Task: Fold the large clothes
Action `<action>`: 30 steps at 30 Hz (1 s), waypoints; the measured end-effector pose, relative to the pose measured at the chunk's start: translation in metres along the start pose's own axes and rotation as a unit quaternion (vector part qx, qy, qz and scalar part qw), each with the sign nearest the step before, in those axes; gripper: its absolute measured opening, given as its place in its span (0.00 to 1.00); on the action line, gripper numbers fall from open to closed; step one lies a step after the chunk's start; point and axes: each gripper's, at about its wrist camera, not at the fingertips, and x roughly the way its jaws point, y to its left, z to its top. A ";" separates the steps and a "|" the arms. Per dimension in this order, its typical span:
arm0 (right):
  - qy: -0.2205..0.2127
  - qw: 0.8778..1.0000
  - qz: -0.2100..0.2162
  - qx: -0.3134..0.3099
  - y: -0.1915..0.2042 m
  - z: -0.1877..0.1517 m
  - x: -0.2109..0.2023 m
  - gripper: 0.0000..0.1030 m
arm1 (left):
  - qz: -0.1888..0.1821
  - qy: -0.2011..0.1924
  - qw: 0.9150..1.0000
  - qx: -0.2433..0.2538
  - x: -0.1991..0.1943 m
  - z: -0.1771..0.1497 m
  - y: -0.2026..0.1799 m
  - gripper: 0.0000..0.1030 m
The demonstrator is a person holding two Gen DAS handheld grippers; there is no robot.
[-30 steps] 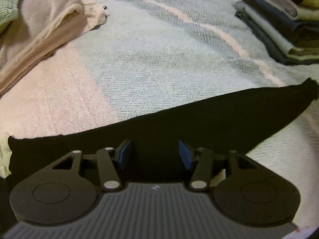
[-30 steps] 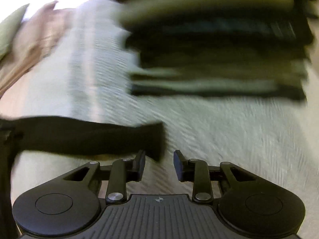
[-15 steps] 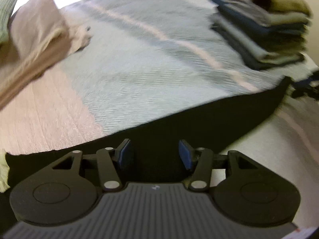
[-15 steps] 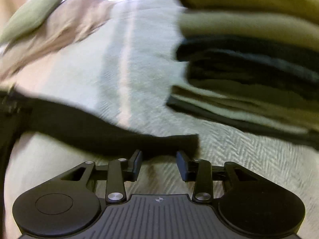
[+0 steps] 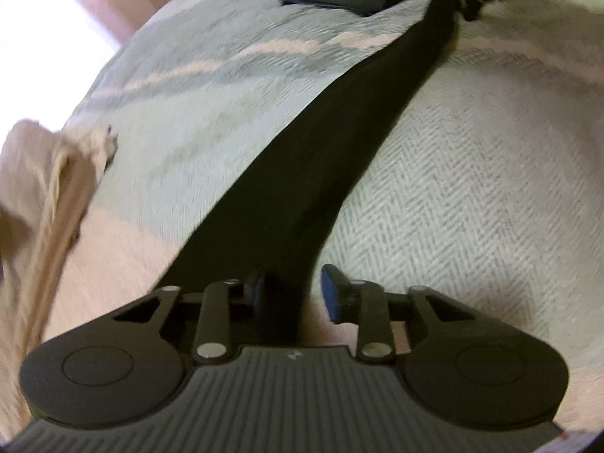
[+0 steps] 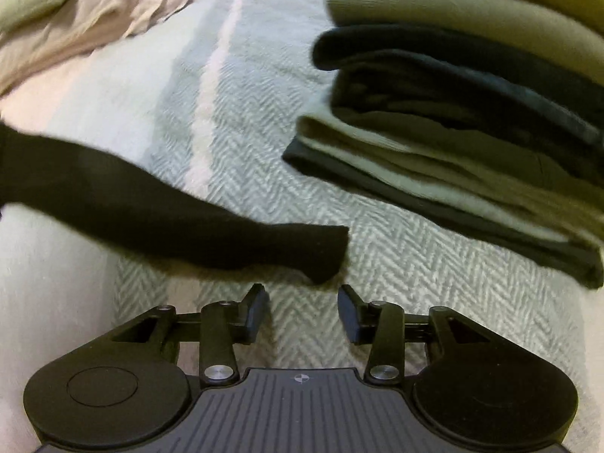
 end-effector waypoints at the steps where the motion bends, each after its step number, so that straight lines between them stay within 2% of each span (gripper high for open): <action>1: -0.001 1.000 0.003 0.000 -0.001 0.001 0.001 0.39 | 0.000 -0.002 1.000 0.010 0.001 0.002 -0.001 0.11; 2: -0.002 1.000 0.007 0.001 -0.002 0.001 0.002 0.40 | -0.003 -0.002 1.000 0.015 0.003 0.004 -0.001 0.05; 4: -0.005 1.000 0.020 -0.004 -0.003 0.000 0.004 0.40 | -0.010 -0.006 1.000 -0.003 0.004 0.007 0.008 0.03; 7: -0.008 0.999 0.036 -0.032 -0.005 0.002 0.005 0.40 | -0.024 -0.012 0.996 -0.084 -0.002 0.006 0.033 0.03; 11: -0.025 0.997 0.044 -0.060 -0.010 -0.002 0.001 0.40 | -0.037 -0.012 0.995 -0.094 0.001 0.006 0.040 0.03; 13: -0.031 0.996 0.067 -0.042 -0.020 -0.003 0.005 0.40 | -0.037 -0.011 0.995 -0.088 0.003 0.006 0.040 0.03; 16: -0.036 0.990 0.138 -0.003 -0.034 -0.007 0.010 0.40 | -0.038 -0.006 0.995 -0.090 0.006 0.008 0.041 0.03; 18: -0.027 0.982 0.183 0.041 -0.047 -0.007 0.009 0.37 | -0.038 -0.003 0.995 -0.089 0.006 0.009 0.042 0.03; 20: -0.020 0.974 0.209 0.080 -0.058 -0.007 0.001 0.03 | -0.037 -0.003 0.996 -0.084 0.003 0.009 0.041 0.03; 25: 0.000 0.953 0.258 0.160 -0.077 -0.002 -0.040 0.01 | -0.035 -0.009 0.996 -0.078 -0.009 0.012 0.047 0.03; 28: 0.035 0.933 0.296 0.204 -0.083 0.001 -0.053 0.01 | -0.034 -0.005 0.996 -0.080 -0.014 0.013 0.047 0.03; 30: 0.058 0.925 0.298 0.230 -0.088 -0.002 -0.049 0.01 | -0.043 0.004 0.997 -0.072 -0.009 0.013 0.044 0.03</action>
